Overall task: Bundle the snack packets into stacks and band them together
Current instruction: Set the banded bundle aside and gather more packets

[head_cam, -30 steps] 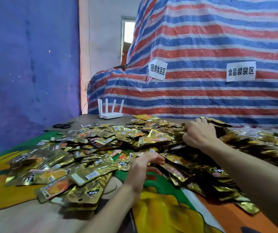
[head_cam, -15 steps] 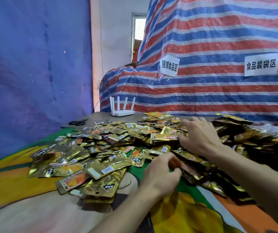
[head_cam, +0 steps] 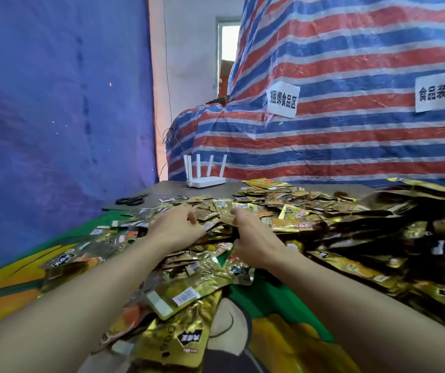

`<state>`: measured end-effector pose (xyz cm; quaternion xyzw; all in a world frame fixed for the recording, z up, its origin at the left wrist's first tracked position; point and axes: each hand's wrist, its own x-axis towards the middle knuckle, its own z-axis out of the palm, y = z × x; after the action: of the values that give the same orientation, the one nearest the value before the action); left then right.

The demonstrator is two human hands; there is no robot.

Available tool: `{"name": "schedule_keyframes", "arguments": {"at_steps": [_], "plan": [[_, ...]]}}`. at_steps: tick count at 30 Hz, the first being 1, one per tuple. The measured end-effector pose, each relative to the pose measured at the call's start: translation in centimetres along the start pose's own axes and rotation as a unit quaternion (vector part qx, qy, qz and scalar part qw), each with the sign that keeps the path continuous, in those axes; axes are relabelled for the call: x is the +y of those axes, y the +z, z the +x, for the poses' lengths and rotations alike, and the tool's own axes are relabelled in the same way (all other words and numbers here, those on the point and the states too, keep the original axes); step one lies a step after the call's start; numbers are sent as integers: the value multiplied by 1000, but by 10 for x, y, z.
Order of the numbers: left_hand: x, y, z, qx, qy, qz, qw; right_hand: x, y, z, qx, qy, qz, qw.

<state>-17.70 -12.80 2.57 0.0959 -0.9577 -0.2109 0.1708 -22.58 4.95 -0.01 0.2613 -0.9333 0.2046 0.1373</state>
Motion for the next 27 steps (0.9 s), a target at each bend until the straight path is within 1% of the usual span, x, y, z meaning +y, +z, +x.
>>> {"name": "schedule_keyframes", "arguments": {"at_steps": [4, 9, 11, 13, 15, 17, 19, 23, 27], "plan": [[-11, 18, 24, -6, 16, 79, 997, 7, 24, 36, -10, 8, -30, 999], [-14, 44, 44, -60, 12, 72, 996, 17, 42, 65, -39, 87, -81, 992], [-14, 52, 49, -66, -9, 87, 994, 17, 45, 70, -49, 94, -123, 987], [-14, 56, 51, -58, 5, 131, 990, 17, 47, 69, -28, 82, -170, 982], [-14, 56, 50, -42, 61, 197, 978, 15, 47, 64, 10, 59, -208, 976], [-16, 54, 47, -11, 119, 252, 960, 12, 45, 58, 48, 31, -237, 970], [-18, 50, 42, 21, 151, 272, 950, 6, 40, 53, 71, 0, -247, 966], [-21, 36, 33, 67, 172, 259, 948, -3, 23, 45, 82, -18, -215, 973], [-27, 14, 22, 147, 199, 166, 955, -7, 2, 38, 96, 5, -140, 985]]}}
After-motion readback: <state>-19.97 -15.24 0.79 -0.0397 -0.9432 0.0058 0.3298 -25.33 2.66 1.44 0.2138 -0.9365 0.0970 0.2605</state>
